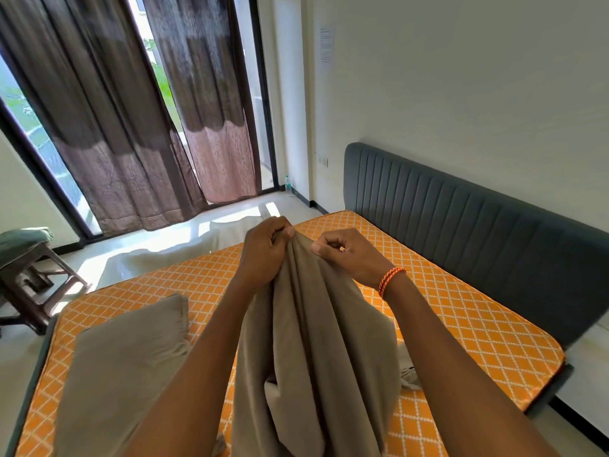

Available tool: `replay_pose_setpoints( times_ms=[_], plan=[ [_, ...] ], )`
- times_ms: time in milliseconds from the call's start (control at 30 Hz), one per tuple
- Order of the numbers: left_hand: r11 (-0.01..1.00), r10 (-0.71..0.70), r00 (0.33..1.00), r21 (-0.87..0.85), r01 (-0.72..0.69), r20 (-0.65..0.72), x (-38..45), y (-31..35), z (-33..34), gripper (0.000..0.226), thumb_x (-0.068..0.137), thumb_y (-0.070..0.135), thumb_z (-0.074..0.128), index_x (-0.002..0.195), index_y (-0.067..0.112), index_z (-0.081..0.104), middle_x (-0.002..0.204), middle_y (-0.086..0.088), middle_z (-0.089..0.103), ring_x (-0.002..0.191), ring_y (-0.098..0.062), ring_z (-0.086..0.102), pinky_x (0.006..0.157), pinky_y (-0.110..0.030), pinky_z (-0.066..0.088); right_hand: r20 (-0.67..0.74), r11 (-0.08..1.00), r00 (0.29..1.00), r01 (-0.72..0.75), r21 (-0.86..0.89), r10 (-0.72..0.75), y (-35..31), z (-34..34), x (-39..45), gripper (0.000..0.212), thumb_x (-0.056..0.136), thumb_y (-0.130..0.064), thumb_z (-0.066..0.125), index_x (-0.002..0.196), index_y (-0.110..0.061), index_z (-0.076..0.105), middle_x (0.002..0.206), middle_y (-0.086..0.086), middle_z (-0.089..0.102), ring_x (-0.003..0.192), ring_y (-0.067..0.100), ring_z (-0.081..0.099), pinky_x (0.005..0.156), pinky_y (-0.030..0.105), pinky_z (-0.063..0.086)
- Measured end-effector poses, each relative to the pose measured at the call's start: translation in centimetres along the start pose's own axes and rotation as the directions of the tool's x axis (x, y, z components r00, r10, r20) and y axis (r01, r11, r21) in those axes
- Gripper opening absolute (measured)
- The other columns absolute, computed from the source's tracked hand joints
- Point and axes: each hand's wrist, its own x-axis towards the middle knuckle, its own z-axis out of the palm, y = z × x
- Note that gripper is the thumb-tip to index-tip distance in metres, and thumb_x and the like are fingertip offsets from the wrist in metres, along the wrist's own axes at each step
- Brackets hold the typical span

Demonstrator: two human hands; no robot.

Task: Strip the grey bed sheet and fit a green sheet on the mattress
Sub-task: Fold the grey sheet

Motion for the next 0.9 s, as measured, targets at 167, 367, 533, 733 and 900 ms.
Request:
replay_pose_setpoints(
  times_ms=[167, 367, 533, 733, 900],
  plan=[
    [0.989, 0.032, 0.976, 0.149, 0.0, -0.214, 1.6, 1.0, -0.1, 0.018, 0.101, 0.016, 0.057, 0.084, 0.018, 0.06, 0.083, 0.005, 0.06, 0.081, -0.016, 0.056, 0.073, -0.04, 0.046, -0.134, 0.998, 0.991, 0.0, -0.063, -0.008, 0.2, 0.3, -0.3, 0.029, 0.101, -0.024, 0.064, 0.074, -0.017, 0.071, 0.067, -0.005, 0.064, 0.065, 0.006, 0.051, 0.064, 0.023, 0.039],
    [0.948, 0.152, 0.938, 0.315, -0.048, -0.313, 4.1, 2.3, -1.6, 0.017, 0.101, 0.016, 0.053, 0.084, 0.017, 0.058, 0.084, 0.005, 0.053, 0.082, -0.019, 0.051, 0.068, -0.041, 0.042, -0.254, 0.989, 0.966, -0.072, -0.129, 0.037, 1.1, -0.4, -1.0, 0.028, 0.099, -0.033, 0.065, 0.075, -0.025, 0.076, 0.063, -0.015, 0.065, 0.061, 0.004, 0.053, 0.062, 0.029, 0.043],
    [0.885, 0.257, 0.913, 0.457, -0.091, -0.316, 5.3, 3.7, -2.6, 0.017, 0.103, 0.015, 0.052, 0.087, 0.016, 0.056, 0.086, 0.001, 0.054, 0.084, -0.022, 0.047, 0.067, -0.043, 0.042, -0.326, 0.951, 0.941, -0.184, -0.249, 0.096, 1.3, -0.2, -1.4, 0.033, 0.097, -0.048, 0.059, 0.074, -0.028, 0.072, 0.064, -0.015, 0.064, 0.066, 0.006, 0.057, 0.07, 0.038, 0.05],
    [0.872, 0.279, 0.876, 0.486, -0.059, -0.393, 7.0, 4.3, -4.7, 0.018, 0.101, 0.011, 0.053, 0.084, 0.013, 0.057, 0.085, -0.004, 0.056, 0.085, -0.025, 0.049, 0.072, -0.042, 0.041, -0.368, 0.901, 0.918, -0.276, -0.334, 0.145, 0.7, -1.1, -2.1, 0.033, 0.101, -0.041, 0.063, 0.072, -0.026, 0.068, 0.066, -0.013, 0.062, 0.067, 0.005, 0.056, 0.079, 0.038, 0.048],
    [0.858, 0.327, 0.838, 0.509, -0.07, -0.436, 8.7, 4.6, -7.2, 0.019, 0.102, 0.016, 0.052, 0.084, 0.012, 0.058, 0.088, -0.006, 0.059, 0.09, -0.031, 0.052, 0.075, -0.045, 0.042, -0.392, 0.88, 0.9, -0.334, -0.338, 0.191, 0.4, -1.5, -1.9, 0.036, 0.1, -0.042, 0.064, 0.067, -0.027, 0.065, 0.064, -0.012, 0.062, 0.068, 0.006, 0.058, 0.083, 0.043, 0.053]
  ],
)
